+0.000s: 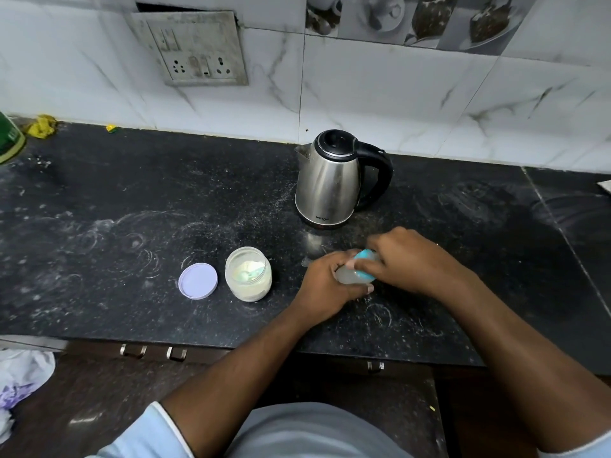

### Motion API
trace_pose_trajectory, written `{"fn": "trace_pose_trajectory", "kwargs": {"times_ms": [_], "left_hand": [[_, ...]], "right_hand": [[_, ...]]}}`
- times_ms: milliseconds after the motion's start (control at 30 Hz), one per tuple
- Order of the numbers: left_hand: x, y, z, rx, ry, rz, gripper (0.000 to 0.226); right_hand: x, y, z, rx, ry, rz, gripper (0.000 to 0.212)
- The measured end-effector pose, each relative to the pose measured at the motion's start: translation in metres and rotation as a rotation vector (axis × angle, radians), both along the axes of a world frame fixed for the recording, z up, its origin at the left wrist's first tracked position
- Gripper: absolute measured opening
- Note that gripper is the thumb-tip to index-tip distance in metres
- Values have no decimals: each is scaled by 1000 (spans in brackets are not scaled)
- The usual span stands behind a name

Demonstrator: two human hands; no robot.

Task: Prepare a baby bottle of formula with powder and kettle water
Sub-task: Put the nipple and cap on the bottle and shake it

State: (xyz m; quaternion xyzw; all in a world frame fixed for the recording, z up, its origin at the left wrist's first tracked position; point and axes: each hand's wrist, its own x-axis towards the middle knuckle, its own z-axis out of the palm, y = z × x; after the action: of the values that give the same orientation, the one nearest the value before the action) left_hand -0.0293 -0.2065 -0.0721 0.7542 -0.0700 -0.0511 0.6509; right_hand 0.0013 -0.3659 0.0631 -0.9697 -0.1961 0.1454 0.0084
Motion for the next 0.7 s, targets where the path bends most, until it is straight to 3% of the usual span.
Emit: {"fn": "trace_pose_trajectory", "kwargs": {"times_ms": [67,200,467,567,700], "left_hand": [[-3,-2,0,-3,8,-12,47],[-3,-2,2,-2,15,-23,52],[-1,-2,3,-16,-11,68,49],[-2,-4,-2,-18,-28,93,49],[5,3,-3,-52,41,-30,46]], "right_hand": [[2,-5,1,-18,5,-21,65],[5,-12,11,61,199,117,59],[2,-2,2,15,50,107,33],[1,1,-3,0,22,94,34],[2,-6,3,48,63,155,44]]}}
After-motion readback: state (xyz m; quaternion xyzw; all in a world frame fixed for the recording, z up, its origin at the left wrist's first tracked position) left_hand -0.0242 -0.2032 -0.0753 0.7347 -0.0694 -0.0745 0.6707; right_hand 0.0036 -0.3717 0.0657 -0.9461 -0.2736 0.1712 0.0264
